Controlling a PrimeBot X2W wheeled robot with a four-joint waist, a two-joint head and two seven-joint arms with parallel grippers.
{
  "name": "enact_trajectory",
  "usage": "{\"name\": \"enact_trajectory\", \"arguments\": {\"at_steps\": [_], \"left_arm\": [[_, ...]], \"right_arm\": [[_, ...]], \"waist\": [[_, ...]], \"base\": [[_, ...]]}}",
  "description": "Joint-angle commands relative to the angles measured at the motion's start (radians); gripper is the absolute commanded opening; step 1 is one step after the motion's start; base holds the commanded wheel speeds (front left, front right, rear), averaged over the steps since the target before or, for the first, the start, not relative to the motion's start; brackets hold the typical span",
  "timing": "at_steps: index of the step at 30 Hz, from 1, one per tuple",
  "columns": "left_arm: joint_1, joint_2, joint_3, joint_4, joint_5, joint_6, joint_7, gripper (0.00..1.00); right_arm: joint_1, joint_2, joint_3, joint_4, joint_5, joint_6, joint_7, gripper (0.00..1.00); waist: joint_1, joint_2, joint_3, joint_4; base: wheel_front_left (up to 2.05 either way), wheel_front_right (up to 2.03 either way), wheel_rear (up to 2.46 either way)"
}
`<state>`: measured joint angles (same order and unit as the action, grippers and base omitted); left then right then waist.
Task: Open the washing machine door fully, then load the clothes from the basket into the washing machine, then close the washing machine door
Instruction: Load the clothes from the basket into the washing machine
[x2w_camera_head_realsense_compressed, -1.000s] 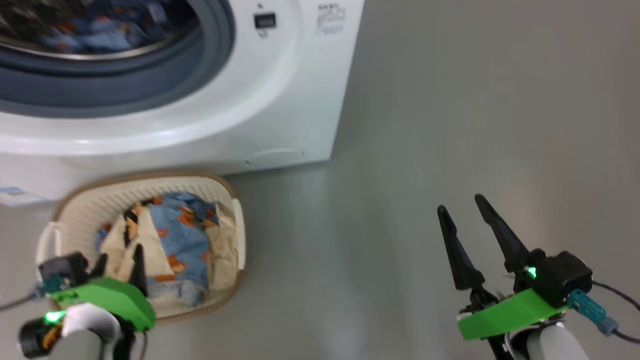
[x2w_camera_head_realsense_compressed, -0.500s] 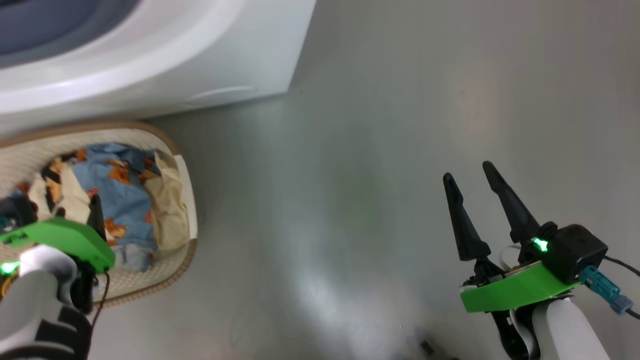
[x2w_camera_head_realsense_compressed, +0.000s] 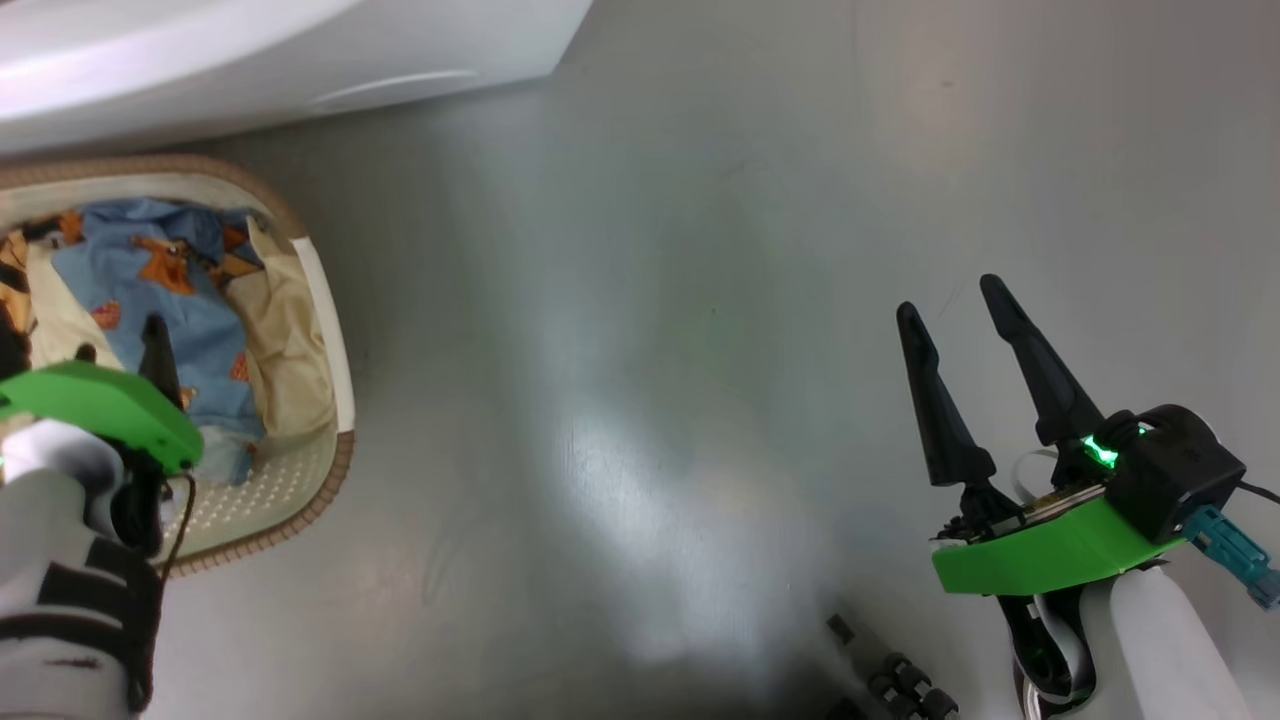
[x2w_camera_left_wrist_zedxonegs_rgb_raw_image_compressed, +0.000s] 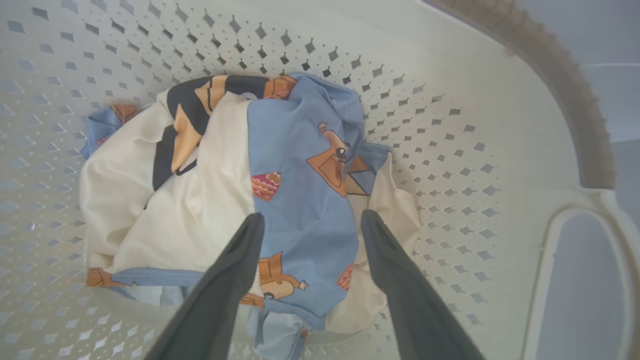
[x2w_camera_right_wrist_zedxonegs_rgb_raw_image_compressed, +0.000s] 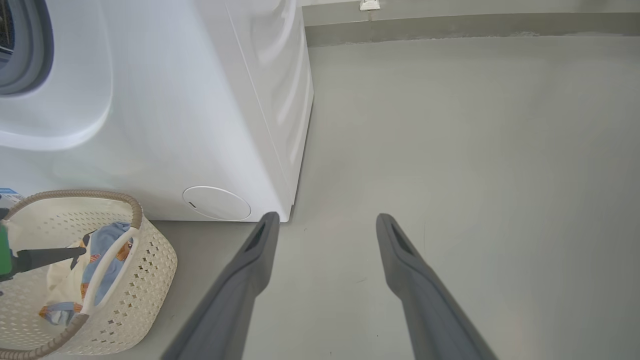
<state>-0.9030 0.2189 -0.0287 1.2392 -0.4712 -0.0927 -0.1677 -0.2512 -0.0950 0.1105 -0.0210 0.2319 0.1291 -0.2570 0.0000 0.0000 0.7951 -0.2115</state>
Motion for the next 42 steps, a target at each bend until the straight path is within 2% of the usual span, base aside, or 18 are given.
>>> {"name": "enact_trajectory", "arguments": {"at_steps": [1,7,22,42], "left_arm": [[0.000,0.040,0.012,0.001,-0.006,0.001,-0.010,1.00],[-0.040,0.047,0.009,0.019,-0.011,0.001,-0.008,1.00],[-0.112,0.069,-0.006,0.043,-0.016,0.037,0.009,1.00],[-0.142,0.054,-0.026,0.050,-0.030,0.070,0.018,1.00]], "right_arm": [[0.011,-0.012,0.016,-0.029,-0.005,0.002,-0.005,1.00],[0.014,-0.023,0.005,-0.047,-0.008,0.002,-0.005,1.00],[0.011,-0.022,-0.006,-0.080,-0.004,0.002,-0.005,1.00],[0.038,-0.042,-0.037,-0.121,0.004,0.002,-0.005,1.00]], "waist": [[0.0000,0.0000,0.029,0.010],[0.0000,0.0000,0.063,0.013],[0.0000,0.0000,0.142,0.013],[0.0000,0.0000,0.183,0.009]], "base": [[0.00,0.00,0.00],[0.00,0.00,0.00],[0.00,0.00,0.00],[0.00,0.00,0.00]]}}
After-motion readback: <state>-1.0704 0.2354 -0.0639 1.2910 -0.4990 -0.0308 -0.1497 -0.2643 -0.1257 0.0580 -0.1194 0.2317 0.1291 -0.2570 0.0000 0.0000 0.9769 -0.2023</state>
